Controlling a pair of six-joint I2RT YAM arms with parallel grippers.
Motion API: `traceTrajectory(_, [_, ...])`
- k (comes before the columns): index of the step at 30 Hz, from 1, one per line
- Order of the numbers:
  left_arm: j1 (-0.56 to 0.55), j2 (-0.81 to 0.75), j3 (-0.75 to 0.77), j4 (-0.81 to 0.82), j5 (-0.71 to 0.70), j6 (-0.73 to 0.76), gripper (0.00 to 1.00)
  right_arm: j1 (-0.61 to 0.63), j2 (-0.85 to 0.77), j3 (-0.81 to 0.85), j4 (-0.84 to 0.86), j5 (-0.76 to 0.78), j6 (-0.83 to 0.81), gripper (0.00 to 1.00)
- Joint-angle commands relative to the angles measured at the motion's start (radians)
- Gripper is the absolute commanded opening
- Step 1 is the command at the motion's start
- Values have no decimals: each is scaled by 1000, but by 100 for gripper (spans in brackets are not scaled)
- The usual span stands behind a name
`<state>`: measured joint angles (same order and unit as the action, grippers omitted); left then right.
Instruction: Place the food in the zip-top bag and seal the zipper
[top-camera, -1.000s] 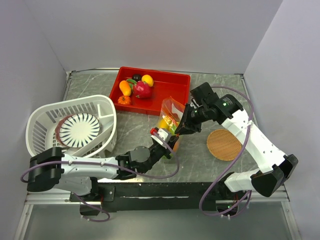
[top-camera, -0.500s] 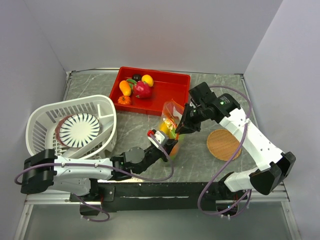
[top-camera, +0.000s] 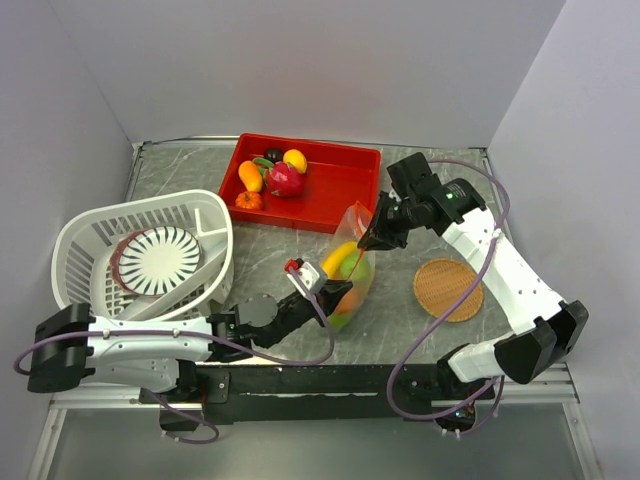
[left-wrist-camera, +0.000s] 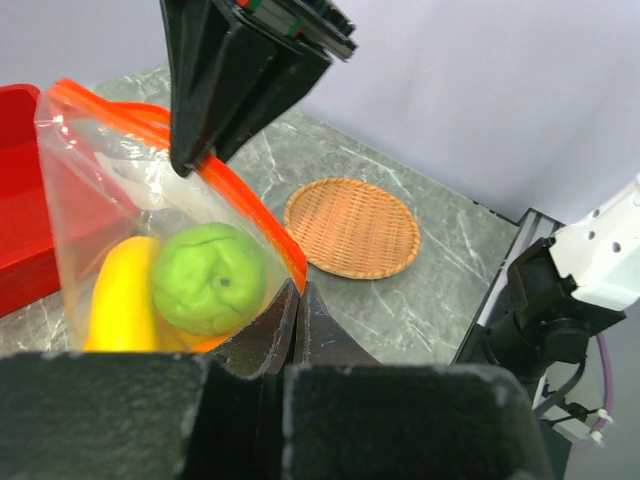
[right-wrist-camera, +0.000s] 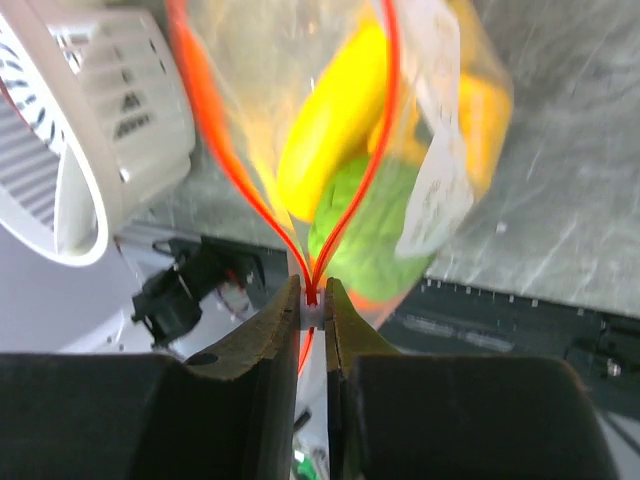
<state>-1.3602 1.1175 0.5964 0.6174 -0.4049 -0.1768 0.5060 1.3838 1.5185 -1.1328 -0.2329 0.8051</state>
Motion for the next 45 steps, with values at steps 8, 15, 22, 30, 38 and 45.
traceTrajectory(8, [-28, -165, 0, -82, 117, -59, 1, -106, -22, -3, 303, 231, -15, 0])
traceTrajectory(15, [-31, -173, 31, -157, 146, -78, 1, -175, -20, -43, 383, 346, -14, 0])
traceTrajectory(22, [-39, -147, 62, -194, 179, -90, 1, -265, -17, -73, 461, 369, 6, 0])
traceTrajectory(30, [-40, -124, 92, -200, 196, -98, 1, -304, 7, -20, 466, 412, 8, 0])
traceTrajectory(38, [-40, -41, 120, -127, 232, -130, 1, -330, -31, -38, 475, 452, -4, 0])
traceTrajectory(45, [-40, 33, 180, -130, 212, -144, 1, -346, -66, -40, 484, 475, -21, 0])
